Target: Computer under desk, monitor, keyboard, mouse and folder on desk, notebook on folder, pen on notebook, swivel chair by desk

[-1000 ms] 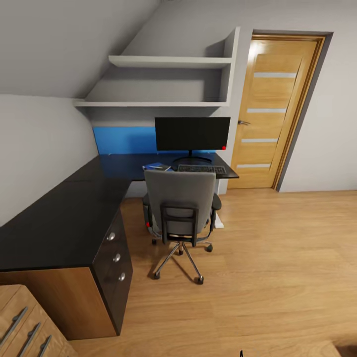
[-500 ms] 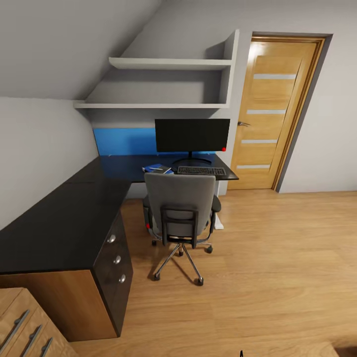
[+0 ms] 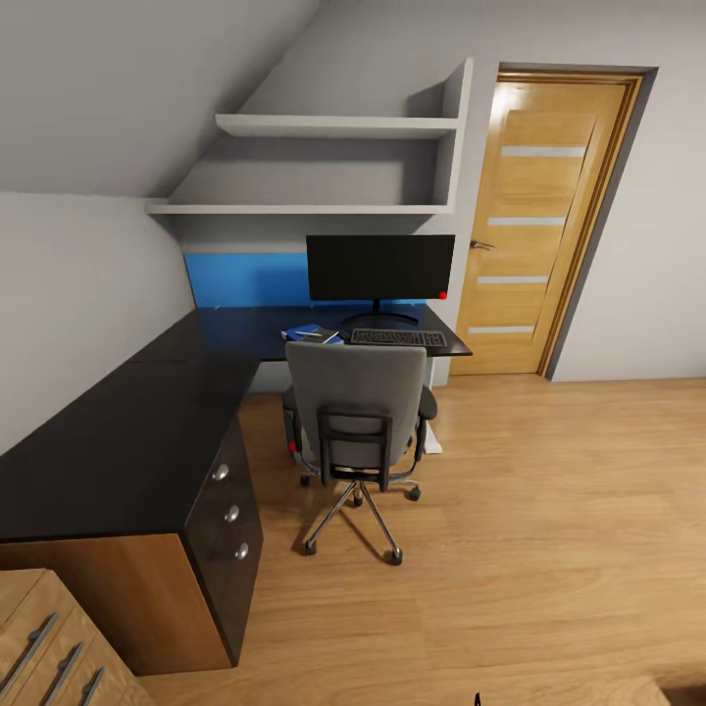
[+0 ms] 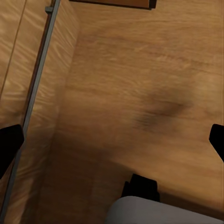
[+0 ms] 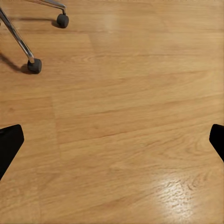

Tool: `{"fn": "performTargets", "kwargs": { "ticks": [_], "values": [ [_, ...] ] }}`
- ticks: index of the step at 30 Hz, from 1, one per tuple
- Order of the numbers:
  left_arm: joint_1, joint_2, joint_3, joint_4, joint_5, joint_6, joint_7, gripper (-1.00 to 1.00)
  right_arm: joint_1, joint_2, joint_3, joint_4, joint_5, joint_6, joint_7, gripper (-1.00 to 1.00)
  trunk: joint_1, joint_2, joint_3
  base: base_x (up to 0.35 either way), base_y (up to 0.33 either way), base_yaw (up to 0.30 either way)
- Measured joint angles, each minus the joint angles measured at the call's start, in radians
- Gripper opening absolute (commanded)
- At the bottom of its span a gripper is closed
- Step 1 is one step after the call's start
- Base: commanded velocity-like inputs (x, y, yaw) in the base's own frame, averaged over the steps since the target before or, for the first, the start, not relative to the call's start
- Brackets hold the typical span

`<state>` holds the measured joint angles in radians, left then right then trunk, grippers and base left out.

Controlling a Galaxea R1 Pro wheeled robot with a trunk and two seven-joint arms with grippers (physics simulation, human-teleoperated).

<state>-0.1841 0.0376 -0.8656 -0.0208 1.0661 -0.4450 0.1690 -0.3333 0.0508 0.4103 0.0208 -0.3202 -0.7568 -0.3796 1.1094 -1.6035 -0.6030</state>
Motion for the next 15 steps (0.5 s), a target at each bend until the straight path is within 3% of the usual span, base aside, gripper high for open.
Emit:
{"fn": "performTargets", "kwargs": {
  "ticks": [15],
  "values": [
    [0.000,-0.005,-0.003,0.000,0.000,0.002,-0.002,1.00,0.000,0.000,0.000,0.000,0.000,0.000,0.000,1.00,0.000,0.000,0.000,0.000,0.000,0.000]
  ]
}}
